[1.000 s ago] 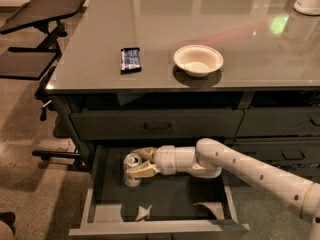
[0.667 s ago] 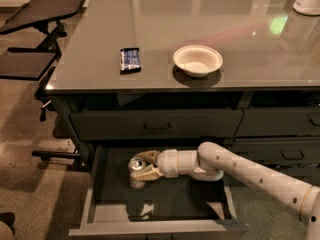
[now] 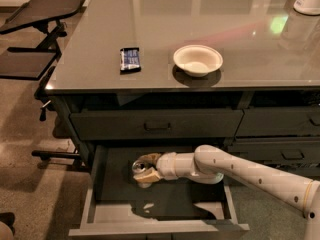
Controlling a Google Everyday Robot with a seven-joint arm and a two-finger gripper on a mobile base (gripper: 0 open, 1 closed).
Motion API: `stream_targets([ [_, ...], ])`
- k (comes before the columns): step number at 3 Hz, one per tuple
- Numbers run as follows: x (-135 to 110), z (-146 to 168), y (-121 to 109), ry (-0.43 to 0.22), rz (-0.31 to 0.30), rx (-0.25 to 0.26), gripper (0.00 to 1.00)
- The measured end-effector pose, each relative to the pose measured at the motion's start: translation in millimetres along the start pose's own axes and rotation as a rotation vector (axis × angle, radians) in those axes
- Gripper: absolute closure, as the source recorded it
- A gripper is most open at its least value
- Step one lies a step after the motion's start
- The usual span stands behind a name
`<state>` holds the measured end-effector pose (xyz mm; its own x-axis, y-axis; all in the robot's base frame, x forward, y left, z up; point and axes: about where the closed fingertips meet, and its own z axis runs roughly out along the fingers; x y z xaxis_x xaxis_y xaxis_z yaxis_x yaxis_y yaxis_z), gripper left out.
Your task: Place 7up can into middle drawer
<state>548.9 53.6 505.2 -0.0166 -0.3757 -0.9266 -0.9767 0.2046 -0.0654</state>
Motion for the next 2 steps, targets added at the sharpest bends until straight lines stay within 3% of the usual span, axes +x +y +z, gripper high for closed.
stream_targets([
  [1,15,8,-9,0.015,-0.006,0.056,1.00],
  [2,28,22,-16,-0.020,-0.001,0.093,1.00],
])
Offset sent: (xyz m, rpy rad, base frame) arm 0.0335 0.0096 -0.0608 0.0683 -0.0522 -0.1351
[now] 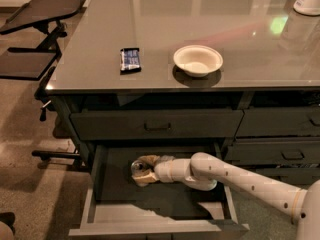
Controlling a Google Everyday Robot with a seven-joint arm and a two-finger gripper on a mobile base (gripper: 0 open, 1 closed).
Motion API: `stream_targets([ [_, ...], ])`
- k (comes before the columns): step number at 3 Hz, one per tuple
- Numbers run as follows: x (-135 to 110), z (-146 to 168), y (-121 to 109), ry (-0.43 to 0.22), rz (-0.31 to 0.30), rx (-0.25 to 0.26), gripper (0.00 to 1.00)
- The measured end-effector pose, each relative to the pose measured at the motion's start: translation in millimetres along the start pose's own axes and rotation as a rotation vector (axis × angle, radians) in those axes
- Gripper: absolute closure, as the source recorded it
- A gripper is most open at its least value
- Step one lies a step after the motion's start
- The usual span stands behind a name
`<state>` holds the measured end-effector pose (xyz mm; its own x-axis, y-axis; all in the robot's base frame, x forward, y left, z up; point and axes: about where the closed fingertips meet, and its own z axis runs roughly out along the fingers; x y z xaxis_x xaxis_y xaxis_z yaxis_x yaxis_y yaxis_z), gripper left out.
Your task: Place 7up can into middle drawer
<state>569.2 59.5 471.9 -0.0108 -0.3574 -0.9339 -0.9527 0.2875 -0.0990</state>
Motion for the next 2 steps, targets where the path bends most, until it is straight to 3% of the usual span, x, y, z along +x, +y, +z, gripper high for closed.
stream_targets([
  [2,18.0,20.0,-9.0,-0.067,0.018,0.036,0.59],
])
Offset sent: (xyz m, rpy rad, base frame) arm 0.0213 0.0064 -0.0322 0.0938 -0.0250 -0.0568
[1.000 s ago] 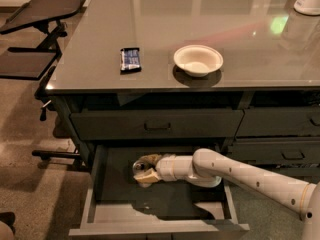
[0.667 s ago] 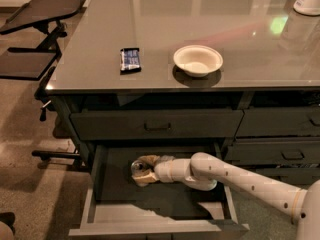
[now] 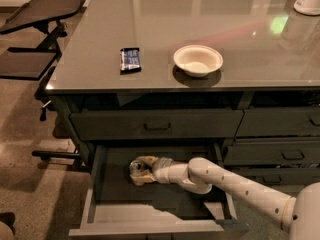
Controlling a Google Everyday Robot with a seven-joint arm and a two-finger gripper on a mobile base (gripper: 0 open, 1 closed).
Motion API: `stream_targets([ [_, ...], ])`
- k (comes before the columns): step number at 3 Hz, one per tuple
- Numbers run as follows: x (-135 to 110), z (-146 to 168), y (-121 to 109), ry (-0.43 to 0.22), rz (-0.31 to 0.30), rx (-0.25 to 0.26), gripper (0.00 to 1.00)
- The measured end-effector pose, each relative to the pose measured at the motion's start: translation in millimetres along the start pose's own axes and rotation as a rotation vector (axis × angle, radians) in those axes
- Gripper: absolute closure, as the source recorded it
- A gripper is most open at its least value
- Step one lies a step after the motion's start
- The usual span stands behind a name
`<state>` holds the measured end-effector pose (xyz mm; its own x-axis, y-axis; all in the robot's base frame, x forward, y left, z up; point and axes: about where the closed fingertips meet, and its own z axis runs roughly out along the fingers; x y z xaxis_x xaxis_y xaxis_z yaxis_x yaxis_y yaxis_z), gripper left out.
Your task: Place 7up can into middle drawer
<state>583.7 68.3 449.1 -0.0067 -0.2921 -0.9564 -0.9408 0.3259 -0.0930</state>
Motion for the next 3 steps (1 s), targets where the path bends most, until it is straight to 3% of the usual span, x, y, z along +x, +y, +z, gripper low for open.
stream_targets([
  [2,-2.1,0.6,-1.7,-0.007,-0.008,0.010,0.12],
  [3,-6.5,0.0,-2.7,-0.003,-0.002,0.005,0.00],
])
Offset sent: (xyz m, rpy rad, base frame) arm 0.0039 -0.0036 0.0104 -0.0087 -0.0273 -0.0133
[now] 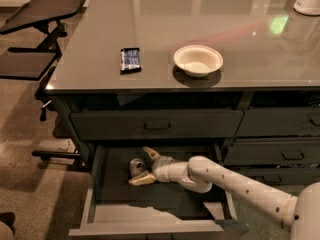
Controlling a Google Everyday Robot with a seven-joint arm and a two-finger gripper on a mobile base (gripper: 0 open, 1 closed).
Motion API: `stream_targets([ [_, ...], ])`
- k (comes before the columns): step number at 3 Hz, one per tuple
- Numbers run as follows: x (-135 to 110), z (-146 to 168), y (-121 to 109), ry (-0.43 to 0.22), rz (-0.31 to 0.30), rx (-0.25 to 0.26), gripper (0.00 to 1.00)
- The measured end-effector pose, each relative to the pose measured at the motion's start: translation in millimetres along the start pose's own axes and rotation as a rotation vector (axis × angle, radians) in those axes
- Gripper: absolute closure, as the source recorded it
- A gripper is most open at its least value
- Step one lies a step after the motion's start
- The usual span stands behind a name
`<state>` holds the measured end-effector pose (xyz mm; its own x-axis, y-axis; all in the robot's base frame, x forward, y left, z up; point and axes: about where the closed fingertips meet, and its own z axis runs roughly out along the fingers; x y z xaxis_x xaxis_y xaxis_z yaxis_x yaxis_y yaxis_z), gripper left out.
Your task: Place 7up can into middle drawer
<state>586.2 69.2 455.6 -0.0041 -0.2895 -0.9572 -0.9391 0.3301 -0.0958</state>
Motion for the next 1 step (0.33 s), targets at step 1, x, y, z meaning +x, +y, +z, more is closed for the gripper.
stream_targets([
  [1,-0.1,0.0,0.0,0.000,0.000,0.000,0.00],
])
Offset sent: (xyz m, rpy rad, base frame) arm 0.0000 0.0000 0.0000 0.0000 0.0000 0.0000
